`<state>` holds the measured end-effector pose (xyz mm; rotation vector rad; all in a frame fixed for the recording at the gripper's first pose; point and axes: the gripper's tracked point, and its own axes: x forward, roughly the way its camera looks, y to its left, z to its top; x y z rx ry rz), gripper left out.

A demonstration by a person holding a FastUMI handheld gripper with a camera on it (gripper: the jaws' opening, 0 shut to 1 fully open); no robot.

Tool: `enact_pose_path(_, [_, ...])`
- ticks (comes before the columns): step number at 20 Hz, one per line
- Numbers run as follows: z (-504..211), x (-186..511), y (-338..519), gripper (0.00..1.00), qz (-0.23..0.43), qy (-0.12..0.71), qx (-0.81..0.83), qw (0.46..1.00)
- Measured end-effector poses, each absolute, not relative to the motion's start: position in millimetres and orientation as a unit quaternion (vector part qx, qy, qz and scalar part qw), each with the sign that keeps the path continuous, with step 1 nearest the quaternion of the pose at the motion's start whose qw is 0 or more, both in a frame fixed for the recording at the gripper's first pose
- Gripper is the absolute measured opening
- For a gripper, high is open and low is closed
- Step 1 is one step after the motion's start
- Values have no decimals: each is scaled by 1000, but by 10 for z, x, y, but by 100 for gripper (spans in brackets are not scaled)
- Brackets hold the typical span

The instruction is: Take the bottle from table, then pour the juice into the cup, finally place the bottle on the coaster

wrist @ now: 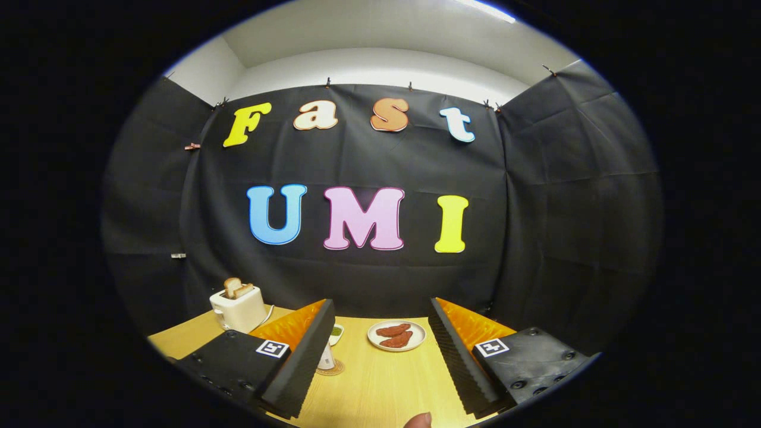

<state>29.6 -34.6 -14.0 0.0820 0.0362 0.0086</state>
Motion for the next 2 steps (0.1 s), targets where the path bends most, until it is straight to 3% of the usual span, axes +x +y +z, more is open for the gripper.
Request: enact_pose_path(2, [-120,245,-324,97,7,16,40,999])
